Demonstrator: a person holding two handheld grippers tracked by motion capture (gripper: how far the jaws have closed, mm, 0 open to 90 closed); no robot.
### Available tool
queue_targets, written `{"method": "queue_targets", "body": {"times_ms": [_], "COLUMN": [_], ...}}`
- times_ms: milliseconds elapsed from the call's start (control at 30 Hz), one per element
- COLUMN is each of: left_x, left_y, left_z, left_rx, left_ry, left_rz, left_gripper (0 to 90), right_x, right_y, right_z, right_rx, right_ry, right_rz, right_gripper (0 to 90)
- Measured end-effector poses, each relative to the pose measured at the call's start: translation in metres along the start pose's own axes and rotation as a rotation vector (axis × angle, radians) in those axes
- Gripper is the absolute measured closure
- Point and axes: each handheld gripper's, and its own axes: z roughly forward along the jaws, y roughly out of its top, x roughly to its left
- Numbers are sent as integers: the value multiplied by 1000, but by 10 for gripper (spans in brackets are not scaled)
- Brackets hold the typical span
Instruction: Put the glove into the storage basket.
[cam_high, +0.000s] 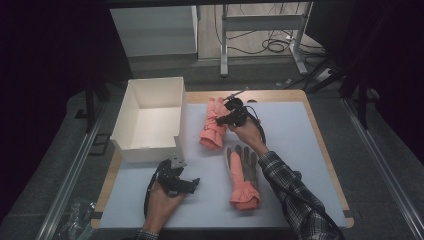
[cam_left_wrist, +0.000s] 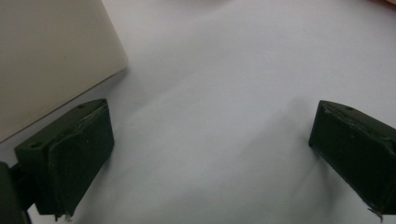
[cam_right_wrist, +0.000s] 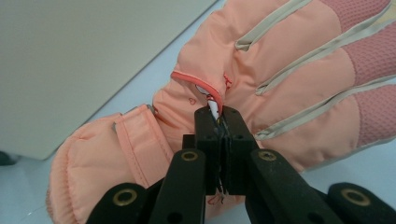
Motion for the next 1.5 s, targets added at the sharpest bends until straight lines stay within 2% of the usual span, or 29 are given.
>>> {"method": "queue_targets", "body": {"times_ms": [200, 633, 1100, 1500], "left_x": [0, 0, 0, 0], "left_y": [0, 0, 0, 0], "left_z": [0, 0, 0, 0], "left_rx": [-1, -1, -3, -3], "left_ry": [1, 0, -1, 1], "left_rz": [3, 4, 1, 2], "left_gripper": [2, 3, 3, 3], "right_x": [7, 34, 46, 57], "right_y": [3, 5, -18, -52], "right_z": [-15, -56, -94, -131], "right_rx": [-14, -34, -31, -41], "right_ry": [27, 75, 113, 153], "right_rz": [-9, -58, -72, -89], "right_gripper": [864, 861, 860, 861]}}
